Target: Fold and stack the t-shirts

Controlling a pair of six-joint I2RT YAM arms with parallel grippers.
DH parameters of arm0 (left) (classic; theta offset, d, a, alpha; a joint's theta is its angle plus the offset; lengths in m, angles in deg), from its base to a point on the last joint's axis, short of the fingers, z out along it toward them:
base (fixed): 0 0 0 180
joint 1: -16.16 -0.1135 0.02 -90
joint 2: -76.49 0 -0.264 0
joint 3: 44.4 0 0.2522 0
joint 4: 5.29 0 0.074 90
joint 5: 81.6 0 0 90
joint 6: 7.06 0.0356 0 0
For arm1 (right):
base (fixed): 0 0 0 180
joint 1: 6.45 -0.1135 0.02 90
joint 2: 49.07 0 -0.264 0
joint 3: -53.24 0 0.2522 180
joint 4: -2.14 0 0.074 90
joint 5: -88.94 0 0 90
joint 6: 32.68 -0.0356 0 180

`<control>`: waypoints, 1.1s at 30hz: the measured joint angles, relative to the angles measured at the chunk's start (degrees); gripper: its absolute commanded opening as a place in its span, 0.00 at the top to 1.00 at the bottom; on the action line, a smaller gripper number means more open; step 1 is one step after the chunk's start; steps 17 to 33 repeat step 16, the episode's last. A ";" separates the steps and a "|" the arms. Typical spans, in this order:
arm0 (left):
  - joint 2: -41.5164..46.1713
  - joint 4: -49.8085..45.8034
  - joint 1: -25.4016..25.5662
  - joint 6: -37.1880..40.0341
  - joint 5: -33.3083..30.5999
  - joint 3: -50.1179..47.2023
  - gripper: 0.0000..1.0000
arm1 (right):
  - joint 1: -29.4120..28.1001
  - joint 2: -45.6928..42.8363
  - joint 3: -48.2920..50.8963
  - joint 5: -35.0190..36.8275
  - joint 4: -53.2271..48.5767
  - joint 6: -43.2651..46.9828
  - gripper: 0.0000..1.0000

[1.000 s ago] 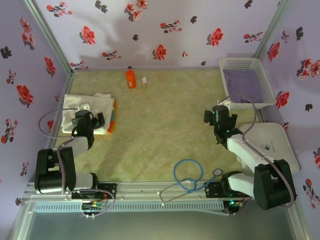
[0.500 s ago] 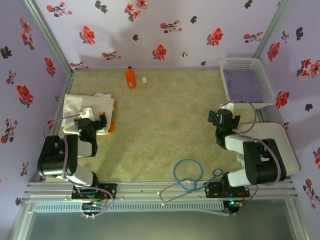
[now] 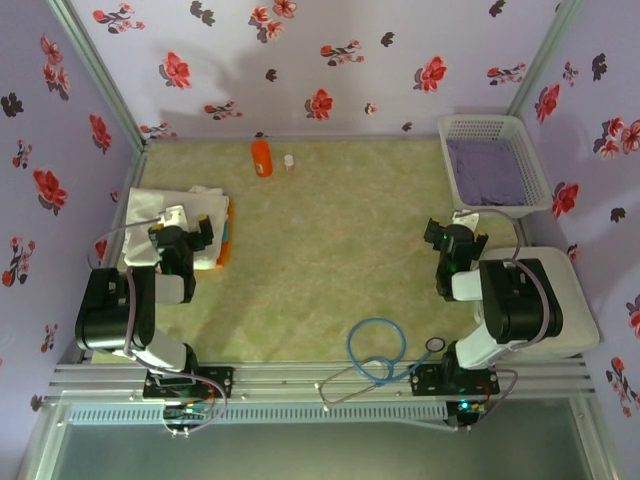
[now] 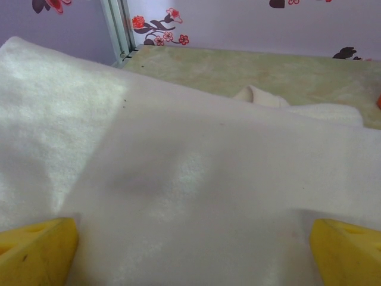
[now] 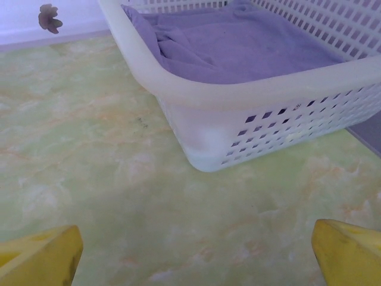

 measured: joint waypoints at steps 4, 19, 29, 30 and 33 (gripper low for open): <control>0.00 -0.07 0.00 0.00 -0.02 0.00 0.00 | 0.00 0.00 -0.07 -0.24 -0.13 0.00 0.01; 0.00 -0.07 0.00 0.00 -0.02 0.00 0.00 | 1.33 0.02 -1.49 -6.49 -1.44 0.04 0.01; 0.00 -0.07 0.00 0.00 -0.02 0.00 0.00 | 1.33 0.02 -1.49 -6.49 -1.44 0.04 0.01; 0.00 -0.07 0.00 0.00 -0.02 0.00 0.00 | 1.33 0.02 -1.49 -6.49 -1.44 0.04 0.01; 0.00 -0.07 0.00 0.00 -0.02 0.00 0.00 | 1.33 0.02 -1.49 -6.49 -1.44 0.04 0.01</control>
